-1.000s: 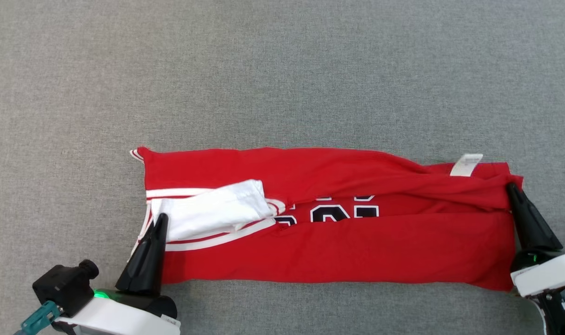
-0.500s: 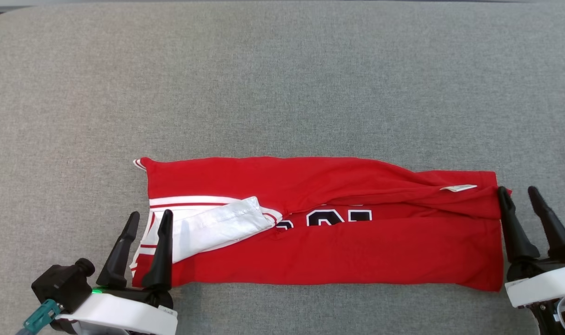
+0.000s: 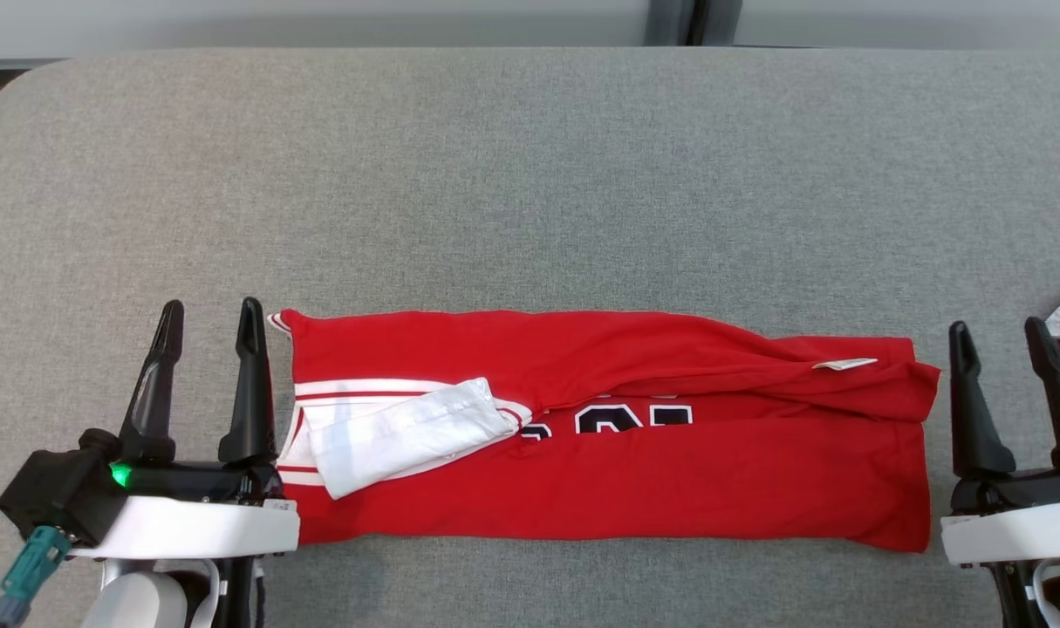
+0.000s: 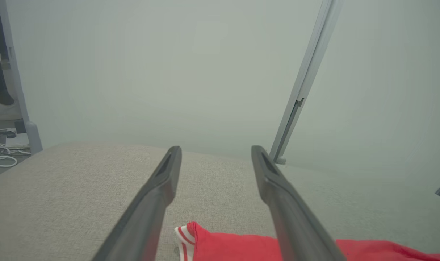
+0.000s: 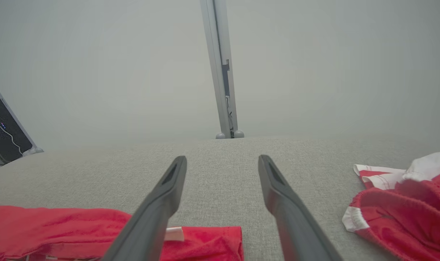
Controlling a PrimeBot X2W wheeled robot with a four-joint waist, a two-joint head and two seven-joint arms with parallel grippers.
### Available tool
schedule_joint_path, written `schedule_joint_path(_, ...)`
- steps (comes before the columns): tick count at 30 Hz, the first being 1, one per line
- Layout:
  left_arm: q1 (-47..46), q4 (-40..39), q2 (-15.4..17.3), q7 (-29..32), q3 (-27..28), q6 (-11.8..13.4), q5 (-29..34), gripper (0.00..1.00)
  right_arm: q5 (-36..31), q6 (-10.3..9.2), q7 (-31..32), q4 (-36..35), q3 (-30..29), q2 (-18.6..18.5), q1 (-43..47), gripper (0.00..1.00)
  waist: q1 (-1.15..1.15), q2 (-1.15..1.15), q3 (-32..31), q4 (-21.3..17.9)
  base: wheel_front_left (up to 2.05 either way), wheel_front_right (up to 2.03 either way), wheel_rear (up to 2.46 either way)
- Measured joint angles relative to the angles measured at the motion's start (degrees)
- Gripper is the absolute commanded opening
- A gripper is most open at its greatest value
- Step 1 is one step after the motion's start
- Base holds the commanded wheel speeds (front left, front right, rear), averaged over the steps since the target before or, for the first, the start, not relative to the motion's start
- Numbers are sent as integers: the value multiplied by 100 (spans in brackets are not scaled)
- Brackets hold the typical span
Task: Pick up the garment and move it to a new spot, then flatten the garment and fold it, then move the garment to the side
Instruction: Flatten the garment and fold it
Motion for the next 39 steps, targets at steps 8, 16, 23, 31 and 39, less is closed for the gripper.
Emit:
schedule_joint_path(8,202,532,186,1,31,21,532,100,-233,0,112,-79,-24,193,143,100,0,0,-104,-26,0,0,0)
schedule_joint_path(16,148,600,188,11,-14,19,532,100,-237,0,136,-85,-30,209,141,100,0,0,-81,10,0,0,0)
schedule_joint_path(23,127,555,187,11,-35,13,520,100,-231,0,137,47,-257,218,65,100,0,0,-54,2,0,0,0)
schedule_joint_path(31,60,419,172,35,-116,14,510,100,-63,0,218,991,-358,82,-408,100,0,0,79,13,0,0,0)
schedule_joint_path(39,-117,358,118,59,-221,-16,483,100,140,0,321,1949,77,99,-573,100,0,0,256,158,0,0,0)
